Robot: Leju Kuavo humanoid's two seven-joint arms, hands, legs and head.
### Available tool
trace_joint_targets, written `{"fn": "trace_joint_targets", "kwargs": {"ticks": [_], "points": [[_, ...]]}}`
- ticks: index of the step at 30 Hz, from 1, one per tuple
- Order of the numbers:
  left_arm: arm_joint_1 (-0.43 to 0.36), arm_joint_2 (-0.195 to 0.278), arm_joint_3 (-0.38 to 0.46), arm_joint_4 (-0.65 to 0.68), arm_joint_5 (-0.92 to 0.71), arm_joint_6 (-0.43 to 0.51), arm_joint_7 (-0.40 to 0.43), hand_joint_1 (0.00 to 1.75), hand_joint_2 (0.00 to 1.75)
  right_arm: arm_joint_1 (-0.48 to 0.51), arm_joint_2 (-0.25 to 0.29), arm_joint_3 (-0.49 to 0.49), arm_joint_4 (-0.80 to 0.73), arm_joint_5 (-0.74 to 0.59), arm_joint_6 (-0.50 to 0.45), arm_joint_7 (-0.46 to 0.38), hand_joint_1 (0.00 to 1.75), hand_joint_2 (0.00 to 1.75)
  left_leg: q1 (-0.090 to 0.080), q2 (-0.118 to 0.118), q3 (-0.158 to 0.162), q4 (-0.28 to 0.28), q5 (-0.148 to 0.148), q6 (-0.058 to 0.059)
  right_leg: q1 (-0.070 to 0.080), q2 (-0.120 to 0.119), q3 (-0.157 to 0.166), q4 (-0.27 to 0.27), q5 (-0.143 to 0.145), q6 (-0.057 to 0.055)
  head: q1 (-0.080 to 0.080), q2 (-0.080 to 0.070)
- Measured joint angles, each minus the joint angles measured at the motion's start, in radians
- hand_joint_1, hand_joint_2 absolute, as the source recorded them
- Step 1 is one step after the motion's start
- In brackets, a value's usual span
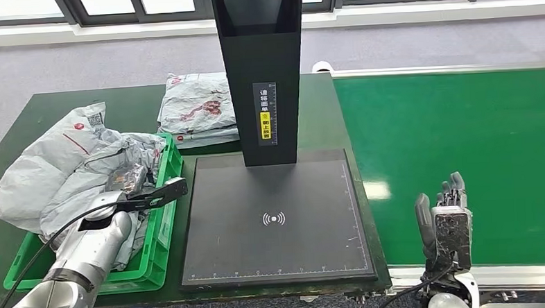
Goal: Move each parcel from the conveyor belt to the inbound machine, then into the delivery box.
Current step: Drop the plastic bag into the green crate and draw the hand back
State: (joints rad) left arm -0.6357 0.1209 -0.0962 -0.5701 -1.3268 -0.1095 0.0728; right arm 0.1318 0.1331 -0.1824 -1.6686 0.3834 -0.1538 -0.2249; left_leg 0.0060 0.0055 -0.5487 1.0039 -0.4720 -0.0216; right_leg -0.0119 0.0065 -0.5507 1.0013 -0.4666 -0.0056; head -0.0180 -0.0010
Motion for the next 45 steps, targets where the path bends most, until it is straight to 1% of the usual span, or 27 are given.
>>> {"fn": "trace_joint_targets", "kwargs": {"ticks": [7, 10, 16, 19, 27, 34, 39, 45], "points": [[0.03, 0.0, 0.011, -0.058, 0.065, 0.037, 0.002, 0.0, 0.0, 0.01, 0.0, 0.0, 0.0, 0.003, 0.001, 0.0, 0.0, 1.75, 0.0, -0.001, 0.0, -0.001, 0.0, -0.001, 0.0, -0.001, -0.001, 0.0, -0.001, -0.001, 0.0, 0.0], [0.048, 0.001, 0.021, -0.098, 0.104, 0.067, -0.007, 0.0, 0.0, 0.009, 0.0, 0.0, 0.0, 0.003, 0.001, 0.0, 0.0, 1.75, 0.0, -0.001, 0.003, -0.001, 0.001, -0.001, 0.0, -0.002, -0.003, 0.0, -0.001, -0.001, 0.0, 0.0], [0.096, -0.004, 0.029, -0.204, 0.197, 0.128, -0.02, 0.0, 0.0, 0.01, 0.0, 0.0, -0.001, 0.009, -0.002, 0.0, 0.0, 1.75, 0.0, -0.005, -0.001, 0.001, 0.004, -0.001, 0.0, -0.004, -0.009, 0.0, 0.001, 0.001, 0.0, 0.0], [0.122, -0.007, 0.03, -0.268, 0.231, 0.14, -0.021, 0.0, 0.0, 0.01, 0.0, 0.0, -0.001, 0.012, -0.001, 0.0, 0.0, 1.75, 0.0, -0.007, -0.005, 0.001, 0.005, 0.0, 0.0, -0.006, -0.012, 0.0, 0.002, 0.002, 0.0, 0.0], [0.152, -0.014, 0.03, -0.348, 0.241, 0.148, -0.015, 0.0, 0.0, 0.009, 0.0, 0.0, -0.001, 0.015, 0.0, 0.001, 0.0, 1.75, 0.0, -0.01, -0.011, 0.001, 0.005, 0.002, -0.002, -0.008, -0.016, 0.0, 0.003, 0.004, 0.0, 0.0], [0.195, -0.014, 0.03, -0.46, 0.217, 0.182, 0.048, 0.0, 0.0, 0.004, 0.0, 0.0, -0.002, 0.028, 0.002, 0.004, 0.0, 1.75, 0.0, -0.01, -0.012, 0.001, 0.005, 0.002, -0.001, -0.007, -0.018, 0.0, 0.003, 0.004, 0.0, 0.0], [0.216, -0.014, 0.032, -0.532, 0.239, 0.184, 0.043, 0.0, 0.0, 0.002, 0.0, 0.0, -0.001, 0.029, 0.001, 0.004, 0.0, 1.75, 0.0, -0.01, -0.013, 0.001, 0.005, 0.002, -0.001, -0.007, -0.018, 0.0, 0.003, 0.004, 0.0, 0.0], [0.227, -0.014, 0.033, -0.567, 0.243, 0.184, 0.042, 0.0, 0.0, 0.002, 0.0, 0.0, -0.002, 0.029, 0.001, 0.004, 0.0, 1.75, 0.0, -0.01, -0.014, 0.001, 0.005, 0.002, -0.001, -0.008, -0.019, 0.0, 0.003, 0.004, 0.0, 0.0]]}}
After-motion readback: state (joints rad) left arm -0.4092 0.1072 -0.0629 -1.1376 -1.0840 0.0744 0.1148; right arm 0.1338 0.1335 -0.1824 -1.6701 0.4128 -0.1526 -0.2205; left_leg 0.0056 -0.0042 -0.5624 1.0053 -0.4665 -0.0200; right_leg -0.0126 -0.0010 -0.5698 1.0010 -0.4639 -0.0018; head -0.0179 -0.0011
